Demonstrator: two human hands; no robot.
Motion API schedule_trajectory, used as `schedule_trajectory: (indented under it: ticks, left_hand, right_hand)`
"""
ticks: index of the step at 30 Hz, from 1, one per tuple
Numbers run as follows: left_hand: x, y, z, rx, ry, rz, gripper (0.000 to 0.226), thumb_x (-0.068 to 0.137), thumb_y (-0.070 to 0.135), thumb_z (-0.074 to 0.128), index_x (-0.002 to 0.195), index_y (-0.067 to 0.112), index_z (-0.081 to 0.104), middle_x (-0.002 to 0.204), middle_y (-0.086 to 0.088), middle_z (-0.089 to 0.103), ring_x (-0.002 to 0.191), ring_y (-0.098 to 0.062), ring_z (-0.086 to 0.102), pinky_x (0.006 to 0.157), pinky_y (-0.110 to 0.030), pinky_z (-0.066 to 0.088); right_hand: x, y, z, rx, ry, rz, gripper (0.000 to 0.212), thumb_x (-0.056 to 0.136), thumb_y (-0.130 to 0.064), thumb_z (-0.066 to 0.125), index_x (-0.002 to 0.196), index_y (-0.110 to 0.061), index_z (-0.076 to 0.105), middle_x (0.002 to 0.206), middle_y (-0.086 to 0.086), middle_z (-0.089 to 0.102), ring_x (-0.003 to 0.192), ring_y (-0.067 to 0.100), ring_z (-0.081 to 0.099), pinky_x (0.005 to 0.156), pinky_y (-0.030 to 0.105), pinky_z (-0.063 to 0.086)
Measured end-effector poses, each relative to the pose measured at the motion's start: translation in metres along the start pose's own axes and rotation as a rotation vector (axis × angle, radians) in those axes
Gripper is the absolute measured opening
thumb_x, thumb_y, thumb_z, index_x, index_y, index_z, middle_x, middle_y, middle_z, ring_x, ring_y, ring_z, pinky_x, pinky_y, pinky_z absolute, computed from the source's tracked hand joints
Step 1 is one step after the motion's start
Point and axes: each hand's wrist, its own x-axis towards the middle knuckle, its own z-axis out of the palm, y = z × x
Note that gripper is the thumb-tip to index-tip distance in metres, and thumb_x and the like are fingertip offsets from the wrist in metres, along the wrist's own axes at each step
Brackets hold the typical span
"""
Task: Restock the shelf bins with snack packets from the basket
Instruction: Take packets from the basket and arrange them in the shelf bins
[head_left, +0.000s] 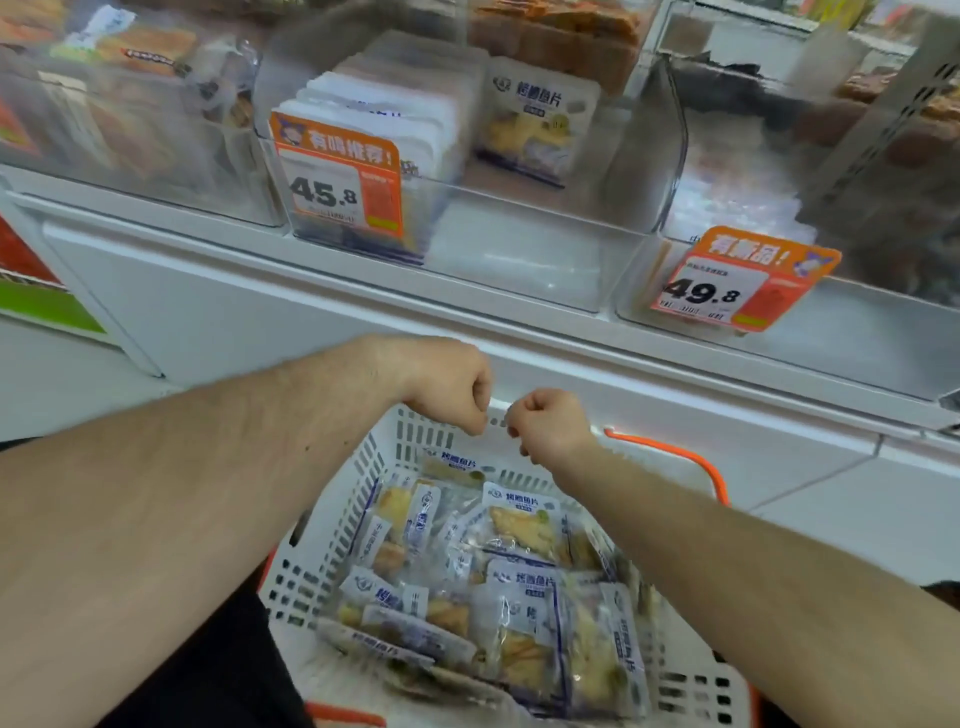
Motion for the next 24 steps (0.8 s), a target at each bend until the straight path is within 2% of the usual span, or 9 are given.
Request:
schedule_trajectory:
  ticks: [2,4,6,8,10,15,20,24]
  left_hand:
    - [0.003,0.003,0.006,0.031,-0.040,-0.002,0.019,0.086,0.034,0.071,0.101,0.024,0.066,0.104,0.000,0.071,0.093,-0.021,0.068,0.088,-0.043,0.056]
    - [0.004,0.007,0.010,0.046,-0.080,0.006,0.023,0.087,0.035,0.071,0.106,0.024,0.065,0.107,0.004,0.068,0.097,-0.018,0.067,0.090,-0.039,0.055]
    - [0.005,0.011,0.013,0.067,-0.120,0.011,0.027,0.088,0.037,0.070,0.111,0.024,0.063,0.109,0.008,0.065,0.092,-0.012,0.064,0.086,-0.032,0.054]
    - [0.008,0.014,0.016,0.081,-0.146,0.015,0.028,0.089,0.038,0.069,0.112,0.025,0.062,0.107,0.011,0.063,0.084,-0.006,0.061,0.078,-0.026,0.051]
    - [0.012,0.016,0.017,0.081,-0.150,0.021,0.026,0.089,0.038,0.068,0.112,0.026,0.062,0.105,0.012,0.062,0.083,-0.005,0.060,0.076,-0.025,0.049]
    - [0.016,0.019,0.017,0.076,-0.140,0.032,0.027,0.089,0.037,0.069,0.113,0.026,0.062,0.100,0.015,0.060,0.089,-0.005,0.059,0.078,-0.024,0.046]
    - [0.013,0.018,0.016,0.085,-0.160,0.009,0.032,0.090,0.038,0.067,0.119,0.025,0.061,0.107,0.013,0.060,0.093,-0.006,0.059,0.084,-0.026,0.048]
    - [0.008,0.014,0.002,0.055,-0.133,-0.028,0.038,0.091,0.039,0.067,0.125,0.024,0.058,0.121,0.009,0.059,0.104,-0.011,0.058,0.088,-0.028,0.048]
  right_hand:
    - [0.009,0.031,0.012,-0.210,-0.144,0.043,0.017,0.089,-0.012,0.056,0.086,-0.002,0.069,0.076,0.010,0.066,0.062,0.020,0.057,0.058,0.031,0.049]
    - [0.013,0.058,0.021,-0.477,-0.373,0.067,0.020,0.091,-0.014,0.056,0.097,0.000,0.070,0.081,0.010,0.066,0.066,0.021,0.059,0.062,0.030,0.051]
    - [0.011,0.080,0.026,-0.745,-0.580,0.074,0.023,0.093,-0.013,0.054,0.103,0.000,0.071,0.091,0.010,0.070,0.066,0.019,0.062,0.061,0.027,0.051]
    - [0.009,0.098,0.029,-0.914,-0.703,0.101,0.025,0.092,-0.009,0.053,0.108,0.000,0.070,0.098,0.013,0.070,0.063,0.018,0.062,0.061,0.028,0.054]
    - [0.006,0.111,0.027,-1.024,-0.749,0.118,0.024,0.090,-0.006,0.054,0.108,0.000,0.069,0.095,0.012,0.067,0.067,0.019,0.061,0.068,0.033,0.056]
    - [0.000,0.135,0.020,-1.190,-0.801,0.107,0.023,0.084,-0.004,0.063,0.105,-0.004,0.071,0.105,0.011,0.069,0.097,0.025,0.067,0.090,0.041,0.057]
    - [-0.003,0.124,0.018,-1.258,-0.826,0.006,0.023,0.087,-0.005,0.063,0.109,-0.004,0.069,0.110,0.013,0.068,0.102,0.027,0.065,0.094,0.039,0.054]
    - [0.002,0.089,0.010,-1.327,-0.809,-0.148,0.019,0.091,-0.003,0.056,0.107,-0.004,0.067,0.099,0.009,0.063,0.089,0.025,0.060,0.081,0.036,0.052]
